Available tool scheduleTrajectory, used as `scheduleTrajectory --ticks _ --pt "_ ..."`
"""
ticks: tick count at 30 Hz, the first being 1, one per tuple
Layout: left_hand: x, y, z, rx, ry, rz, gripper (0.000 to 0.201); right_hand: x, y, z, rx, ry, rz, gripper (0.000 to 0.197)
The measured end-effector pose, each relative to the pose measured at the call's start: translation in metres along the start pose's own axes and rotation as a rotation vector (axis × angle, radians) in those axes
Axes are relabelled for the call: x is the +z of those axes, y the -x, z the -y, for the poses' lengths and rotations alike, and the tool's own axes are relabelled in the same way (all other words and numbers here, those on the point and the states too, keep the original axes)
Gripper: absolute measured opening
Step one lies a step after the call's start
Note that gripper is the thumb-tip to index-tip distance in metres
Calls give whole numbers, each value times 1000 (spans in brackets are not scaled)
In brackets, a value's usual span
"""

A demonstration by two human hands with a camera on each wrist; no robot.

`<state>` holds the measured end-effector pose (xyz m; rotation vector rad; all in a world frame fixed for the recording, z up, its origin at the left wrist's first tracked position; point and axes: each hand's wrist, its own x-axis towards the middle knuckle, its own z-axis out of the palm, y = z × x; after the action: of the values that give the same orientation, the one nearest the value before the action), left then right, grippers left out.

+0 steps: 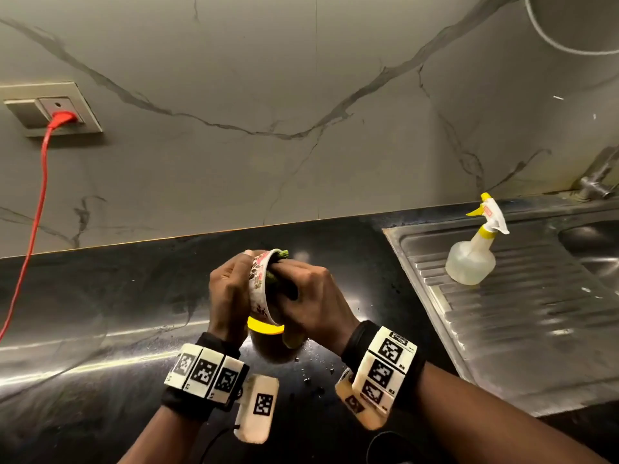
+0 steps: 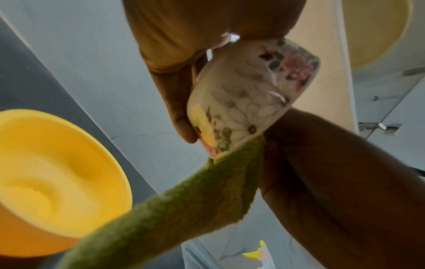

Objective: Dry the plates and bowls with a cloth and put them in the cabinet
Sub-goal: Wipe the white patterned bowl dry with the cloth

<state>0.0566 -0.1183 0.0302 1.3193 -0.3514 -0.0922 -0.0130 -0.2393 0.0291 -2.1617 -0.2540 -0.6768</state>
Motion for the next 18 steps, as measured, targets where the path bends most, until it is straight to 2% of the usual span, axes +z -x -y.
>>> scheduleTrajectory --ticks 3,5,8,11,14,16,18 --pt "-3 -1 2 29 -71 46 33 7 13 7 227 -148 -67 21" --pt "-3 0 4 25 -88 41 33 6 22 9 368 -192 8 23" --pt "-3 1 6 17 -89 8 31 -2 25 11 474 -355 171 29" --pt "3 -1 3 27 -84 -17 31 -11 20 13 482 -553 251 47" --pt "11 -3 0 39 -106 -29 43 -15 15 18 436 -516 197 60" --pt "14 -4 0 34 -150 -6 42 -19 12 18 402 -447 151 59" --pt "13 -5 -4 -14 -166 64 40 -31 7 15 386 -464 166 50"
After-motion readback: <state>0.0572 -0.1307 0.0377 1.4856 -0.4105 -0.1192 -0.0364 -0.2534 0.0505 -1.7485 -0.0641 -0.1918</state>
